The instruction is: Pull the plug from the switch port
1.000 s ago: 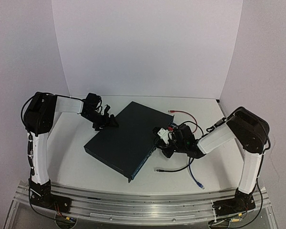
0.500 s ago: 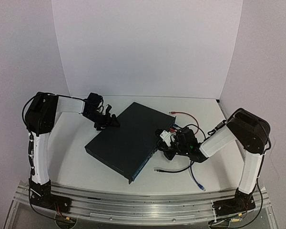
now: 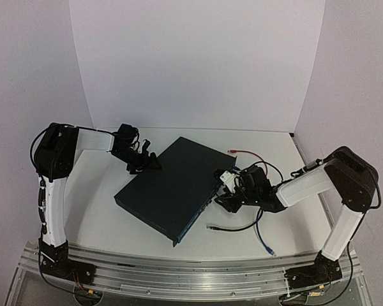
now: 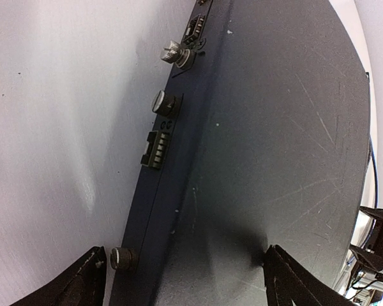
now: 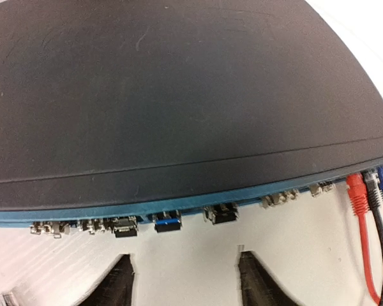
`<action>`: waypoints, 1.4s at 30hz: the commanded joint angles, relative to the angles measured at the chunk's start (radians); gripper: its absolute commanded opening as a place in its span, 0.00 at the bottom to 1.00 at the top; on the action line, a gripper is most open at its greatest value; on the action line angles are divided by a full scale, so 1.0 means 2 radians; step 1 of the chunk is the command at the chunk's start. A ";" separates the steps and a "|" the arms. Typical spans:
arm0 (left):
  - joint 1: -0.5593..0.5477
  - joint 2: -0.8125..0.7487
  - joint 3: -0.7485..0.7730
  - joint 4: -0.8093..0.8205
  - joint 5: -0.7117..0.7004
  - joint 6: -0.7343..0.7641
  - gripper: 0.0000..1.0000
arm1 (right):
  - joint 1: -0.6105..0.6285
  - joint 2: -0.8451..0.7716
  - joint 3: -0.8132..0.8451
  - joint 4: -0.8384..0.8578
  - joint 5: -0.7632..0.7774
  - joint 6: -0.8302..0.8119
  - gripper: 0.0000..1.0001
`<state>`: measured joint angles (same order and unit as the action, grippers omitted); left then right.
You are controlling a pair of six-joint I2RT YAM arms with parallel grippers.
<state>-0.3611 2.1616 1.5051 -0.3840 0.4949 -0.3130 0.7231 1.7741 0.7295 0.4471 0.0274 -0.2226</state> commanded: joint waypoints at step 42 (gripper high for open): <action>-0.012 0.002 0.001 -0.026 -0.029 0.006 0.84 | -0.013 0.046 0.194 -0.312 -0.037 0.625 0.57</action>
<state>-0.3679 2.1612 1.5051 -0.3836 0.4938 -0.3134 0.7010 1.8419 1.0908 -0.2172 -0.0419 0.9985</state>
